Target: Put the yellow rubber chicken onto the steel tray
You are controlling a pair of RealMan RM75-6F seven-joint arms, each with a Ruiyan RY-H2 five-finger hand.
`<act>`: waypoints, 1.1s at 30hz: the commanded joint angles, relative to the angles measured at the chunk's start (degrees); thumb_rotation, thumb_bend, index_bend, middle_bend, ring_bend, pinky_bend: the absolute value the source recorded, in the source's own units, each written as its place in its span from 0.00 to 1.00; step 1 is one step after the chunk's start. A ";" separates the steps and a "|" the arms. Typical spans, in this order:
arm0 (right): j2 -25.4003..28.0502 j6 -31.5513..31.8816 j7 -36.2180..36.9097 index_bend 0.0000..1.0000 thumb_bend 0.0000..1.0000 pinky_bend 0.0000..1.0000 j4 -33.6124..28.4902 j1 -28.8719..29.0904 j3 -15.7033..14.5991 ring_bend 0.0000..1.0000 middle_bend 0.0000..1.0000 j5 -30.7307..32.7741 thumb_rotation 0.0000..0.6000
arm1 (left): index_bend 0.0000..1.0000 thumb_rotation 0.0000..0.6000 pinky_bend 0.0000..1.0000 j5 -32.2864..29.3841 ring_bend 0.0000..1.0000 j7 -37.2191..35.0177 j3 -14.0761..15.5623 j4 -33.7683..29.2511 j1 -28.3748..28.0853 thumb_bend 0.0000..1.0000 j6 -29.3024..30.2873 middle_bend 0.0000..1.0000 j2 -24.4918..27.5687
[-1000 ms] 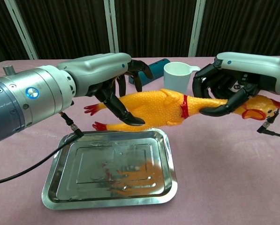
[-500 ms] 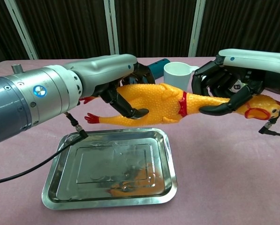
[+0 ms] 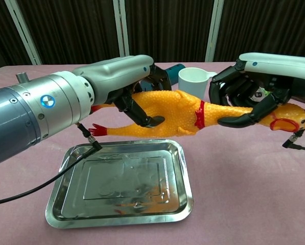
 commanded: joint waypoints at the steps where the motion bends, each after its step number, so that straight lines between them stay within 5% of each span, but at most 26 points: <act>1: 0.06 0.16 0.11 1.00 0.81 0.88 -0.03 -0.02 -0.05 0.76 0.79 -0.10 1.00 | 0.78 1.00 0.65 0.66 0.80 -0.53 0.22 0.12 0.27 0.74 0.21 0.85 -0.13; 3: 0.09 0.25 0.21 1.00 0.81 0.88 -0.03 -0.04 -0.09 0.76 0.79 -0.17 1.00 | 0.70 1.00 0.63 0.71 0.74 -0.31 0.54 -0.09 0.32 0.67 0.00 0.79 0.26; 9: 0.28 0.34 1.03 1.00 0.82 0.88 0.32 0.01 -0.16 0.76 0.79 -0.18 1.00 | 0.34 0.95 0.49 -0.65 0.51 -0.18 1.06 -3.13 0.59 0.23 -1.39 0.49 3.18; 12: 0.41 0.39 1.60 1.00 0.82 0.88 0.62 0.01 -0.31 0.76 0.79 -0.34 1.00 | 0.25 0.88 0.45 -0.46 0.44 -0.71 1.05 -4.05 0.94 0.14 -1.22 0.40 4.26; 27: 1.60 1.58 4.12 1.00 0.82 0.88 1.39 -0.33 -0.93 0.76 0.79 -1.49 1.00 | 0.15 0.80 0.42 1.95 0.39 -3.93 1.00 -5.42 2.46 0.03 -0.33 0.30 7.31; 33: 1.59 1.88 4.44 1.00 0.82 0.88 1.94 -0.46 -1.01 0.76 0.79 -1.44 1.00 | 0.10 0.67 0.40 2.94 0.35 -5.39 1.46 -6.29 3.25 0.00 -0.51 0.25 8.63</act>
